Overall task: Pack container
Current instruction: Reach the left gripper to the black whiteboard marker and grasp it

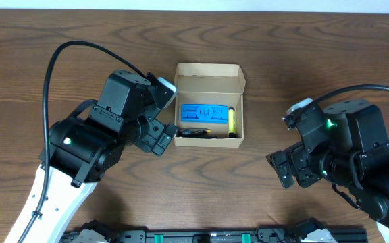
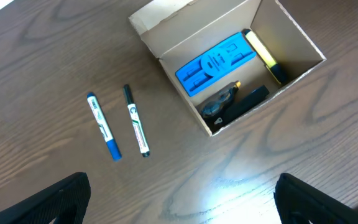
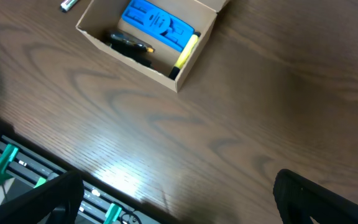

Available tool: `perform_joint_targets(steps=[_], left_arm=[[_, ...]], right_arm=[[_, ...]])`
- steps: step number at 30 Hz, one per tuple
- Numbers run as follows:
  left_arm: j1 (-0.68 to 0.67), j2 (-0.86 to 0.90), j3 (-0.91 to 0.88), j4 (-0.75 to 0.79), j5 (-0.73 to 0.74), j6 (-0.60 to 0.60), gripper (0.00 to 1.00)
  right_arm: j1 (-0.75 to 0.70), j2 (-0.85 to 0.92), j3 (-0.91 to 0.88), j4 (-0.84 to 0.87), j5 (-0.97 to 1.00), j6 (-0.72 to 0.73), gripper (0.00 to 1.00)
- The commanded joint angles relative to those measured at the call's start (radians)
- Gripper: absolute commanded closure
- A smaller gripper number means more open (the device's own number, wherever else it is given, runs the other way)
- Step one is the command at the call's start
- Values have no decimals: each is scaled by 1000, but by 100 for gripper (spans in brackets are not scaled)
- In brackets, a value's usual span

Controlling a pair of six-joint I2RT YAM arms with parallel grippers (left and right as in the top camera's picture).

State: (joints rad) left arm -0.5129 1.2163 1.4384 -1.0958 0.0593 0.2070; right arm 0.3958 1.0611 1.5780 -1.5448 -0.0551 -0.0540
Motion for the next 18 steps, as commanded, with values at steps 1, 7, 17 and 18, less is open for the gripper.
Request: perform_joint_targets(steps=[1,7,17,18], left_arm=[[4,1,5,-2,-12,6,5],[5,8,4,20,-98,6,5],[254,132,4,42,-81,23,5],[273,154,4,42,-64,39,5]], right_arm=[[-9,-1,12,0,2,20,1],[-9,-1,12,-1,2,20,1],[-9,-1,12,0,2,20,1],[-9,-1,12,-1,2,20,1]])
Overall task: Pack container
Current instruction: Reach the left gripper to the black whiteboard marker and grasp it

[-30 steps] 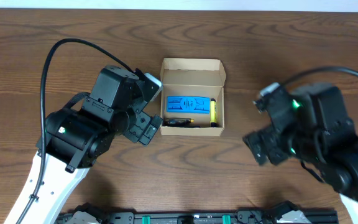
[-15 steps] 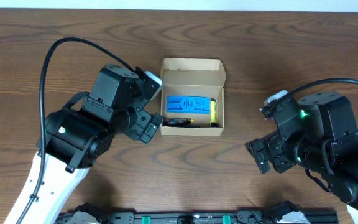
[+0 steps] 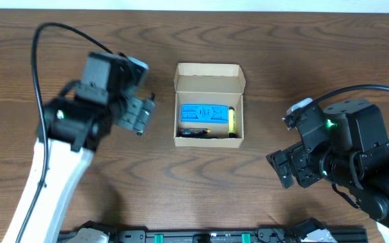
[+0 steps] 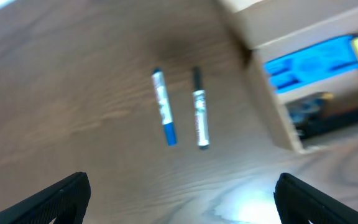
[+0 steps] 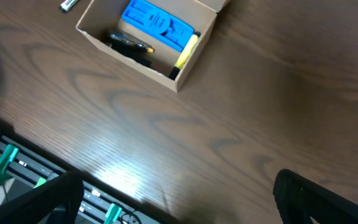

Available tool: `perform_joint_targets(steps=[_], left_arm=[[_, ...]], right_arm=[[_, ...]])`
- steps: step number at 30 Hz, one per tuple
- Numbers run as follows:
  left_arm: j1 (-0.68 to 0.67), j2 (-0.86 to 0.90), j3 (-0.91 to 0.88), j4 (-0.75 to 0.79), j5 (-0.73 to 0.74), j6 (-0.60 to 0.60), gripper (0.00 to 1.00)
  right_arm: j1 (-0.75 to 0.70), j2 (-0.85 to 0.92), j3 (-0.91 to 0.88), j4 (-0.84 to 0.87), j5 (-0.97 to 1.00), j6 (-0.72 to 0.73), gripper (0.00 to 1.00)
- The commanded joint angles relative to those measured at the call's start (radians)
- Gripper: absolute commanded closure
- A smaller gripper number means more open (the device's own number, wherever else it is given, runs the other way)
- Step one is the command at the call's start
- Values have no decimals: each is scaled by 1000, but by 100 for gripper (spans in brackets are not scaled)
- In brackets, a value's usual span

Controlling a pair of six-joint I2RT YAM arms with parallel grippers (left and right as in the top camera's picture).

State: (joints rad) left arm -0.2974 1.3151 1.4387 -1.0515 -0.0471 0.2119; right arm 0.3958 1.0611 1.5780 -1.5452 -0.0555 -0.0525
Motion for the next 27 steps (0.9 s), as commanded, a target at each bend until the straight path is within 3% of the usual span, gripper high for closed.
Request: perform_joint_targets(steps=[1,16,27], left_arm=[[72,78,4,-2,53,45,5],[101,483,3,78,127,43,5],[100,592,-29,150,168,23,4]], right_arm=[[-9,-1,12,0,2,18,1],[-9,-1,12,0,2,18,1],[-9,-1,12,0,2,19,1]])
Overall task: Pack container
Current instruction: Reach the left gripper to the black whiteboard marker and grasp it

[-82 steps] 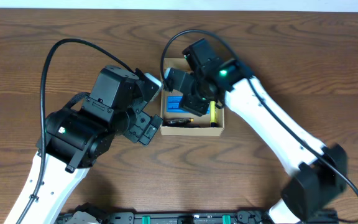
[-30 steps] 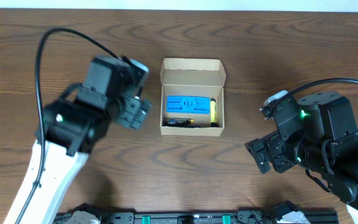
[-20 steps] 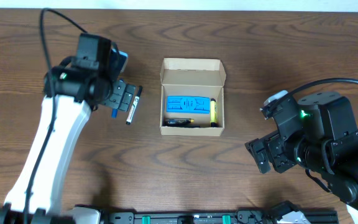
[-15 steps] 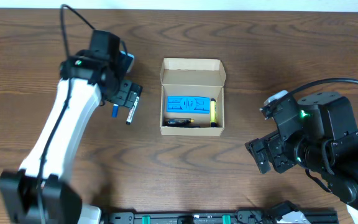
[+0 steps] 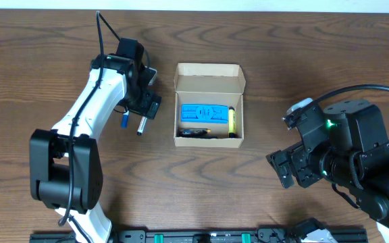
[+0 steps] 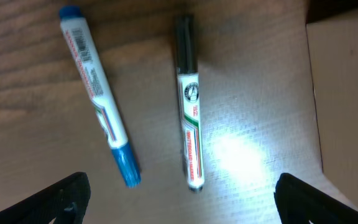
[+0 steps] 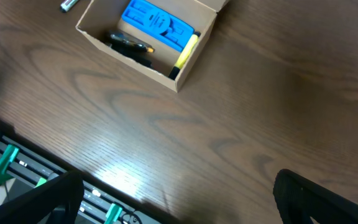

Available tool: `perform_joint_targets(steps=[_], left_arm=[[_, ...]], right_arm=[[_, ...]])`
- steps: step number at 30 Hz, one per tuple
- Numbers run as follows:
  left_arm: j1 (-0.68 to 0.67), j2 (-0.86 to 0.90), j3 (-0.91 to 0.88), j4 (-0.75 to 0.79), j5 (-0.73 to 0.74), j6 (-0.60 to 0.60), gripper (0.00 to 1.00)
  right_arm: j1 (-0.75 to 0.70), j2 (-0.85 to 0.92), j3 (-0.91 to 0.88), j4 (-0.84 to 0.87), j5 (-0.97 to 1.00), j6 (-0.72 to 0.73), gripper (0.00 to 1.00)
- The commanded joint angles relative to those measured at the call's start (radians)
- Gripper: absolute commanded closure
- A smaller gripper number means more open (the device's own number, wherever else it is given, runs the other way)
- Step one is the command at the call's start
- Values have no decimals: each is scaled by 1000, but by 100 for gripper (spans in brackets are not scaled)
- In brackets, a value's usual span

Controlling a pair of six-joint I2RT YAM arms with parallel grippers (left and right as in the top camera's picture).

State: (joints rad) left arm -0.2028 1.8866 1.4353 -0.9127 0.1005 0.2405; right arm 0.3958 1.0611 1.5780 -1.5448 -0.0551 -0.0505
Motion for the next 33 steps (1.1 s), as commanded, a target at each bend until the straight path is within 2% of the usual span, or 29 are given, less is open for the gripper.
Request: perform_joint_targets(steps=[1,12,17,18,20,22,31,33], left_arm=[[4,21,-37,24,29,-11,4],[-27,23,-196,254,23,-83,4],[-27,23,-230,330,23,-92,0],[-27,23,-235,341,23,-92,6],[-27,23,-240,355,23,-92,9],[-27,23,-249,376,23,-92,17],[-27,23,-306,470,9,-144,30],[-28,23,-311,481,-10,-167,31]], right_arm=[[-9,-1,12,0,2,16,1],[-9,-1,12,-1,2,17,1],[-9,-1,12,-1,2,17,1],[-9,-1,12,-1,2,16,1],[-9,-1,12,-1,2,16,1],[-9,-1,12,-1,2,17,1],[-9,-1,12,-1,2,17,1],[-9,-1,12,-1,2,17,1]])
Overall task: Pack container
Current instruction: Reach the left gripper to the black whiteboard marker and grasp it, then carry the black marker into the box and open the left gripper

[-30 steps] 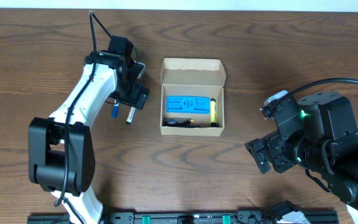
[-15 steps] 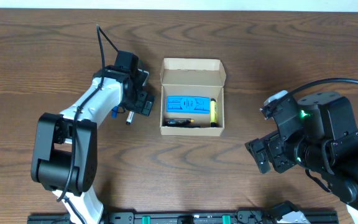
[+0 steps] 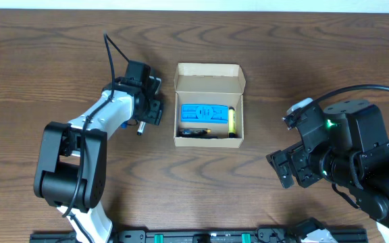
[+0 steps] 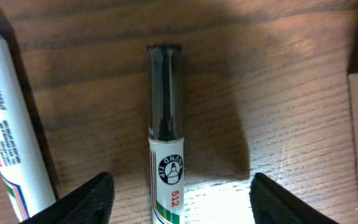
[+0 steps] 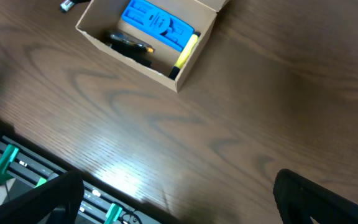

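An open cardboard box (image 3: pixel 209 74) holds a blue flat item (image 3: pixel 202 111), a yellow highlighter (image 3: pixel 232 120) and a black item (image 3: pixel 194 132). Left of the box a white marker with a black cap (image 4: pixel 165 112) lies on the table. A blue-capped marker (image 4: pixel 5 124) lies beside it. My left gripper (image 4: pixel 180 202) is open and low over the black-capped marker, one finger on each side. In the overhead view the left gripper (image 3: pixel 148 108) covers most of both markers. My right gripper (image 5: pixel 179 205) hangs open, well right of the box (image 5: pixel 98 38), holding nothing.
The box's left wall is close to the right of the left gripper. A rail with green clips (image 5: pixel 5 162) runs along the table's front edge.
My left gripper has come down closer to the black-capped marker, which now lies between its open fingers. The right arm has not moved.
My left gripper was first high over the box's left side, with both markers lying to the left. It was then over the table left of the box, then above the two markers. Now it is low, straddling the black-capped one. The right gripper stayed open and still.
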Available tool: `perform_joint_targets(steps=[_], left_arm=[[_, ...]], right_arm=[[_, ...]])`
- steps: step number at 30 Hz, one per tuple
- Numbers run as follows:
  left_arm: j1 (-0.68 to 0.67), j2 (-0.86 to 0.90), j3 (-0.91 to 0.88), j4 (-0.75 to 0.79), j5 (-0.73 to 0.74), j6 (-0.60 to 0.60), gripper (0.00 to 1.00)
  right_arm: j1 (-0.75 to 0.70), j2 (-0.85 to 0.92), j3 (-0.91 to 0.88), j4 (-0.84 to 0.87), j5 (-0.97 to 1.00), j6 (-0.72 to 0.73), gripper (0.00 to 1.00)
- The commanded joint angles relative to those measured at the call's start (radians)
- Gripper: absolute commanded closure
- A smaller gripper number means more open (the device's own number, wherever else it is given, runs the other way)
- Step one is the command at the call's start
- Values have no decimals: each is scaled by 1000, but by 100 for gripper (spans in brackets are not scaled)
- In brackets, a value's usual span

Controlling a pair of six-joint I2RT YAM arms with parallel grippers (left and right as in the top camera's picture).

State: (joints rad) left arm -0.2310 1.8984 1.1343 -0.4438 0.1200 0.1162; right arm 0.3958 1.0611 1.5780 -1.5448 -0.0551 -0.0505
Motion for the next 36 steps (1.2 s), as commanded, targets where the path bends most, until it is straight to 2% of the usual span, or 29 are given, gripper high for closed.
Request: perform_joint_targets(steps=[1,4,13,18,22,27,36], left_arm=[[1,11,-14,20,-33,-47,31],[0,11,-25,44,-43,-58,32],[0,11,-72,105,-49,-80,44],[0,11,-72,105,-49,-94,67],[0,11,-72,104,-48,-114,76],[0,11,-72,100,-41,-119,93],[0,-10,-50,23,-41,-123,95]], right_arm=[[-9,-1,12,-1,2,17,1],[-9,-1,12,-1,2,16,1],[-9,-1,12,0,2,17,1],[-9,-1,12,-1,2,17,1],[-9,-1,12,-1,2,17,1],[-9,1,12,-1,2,17,1],[-9,1,12,0,2,17,1]])
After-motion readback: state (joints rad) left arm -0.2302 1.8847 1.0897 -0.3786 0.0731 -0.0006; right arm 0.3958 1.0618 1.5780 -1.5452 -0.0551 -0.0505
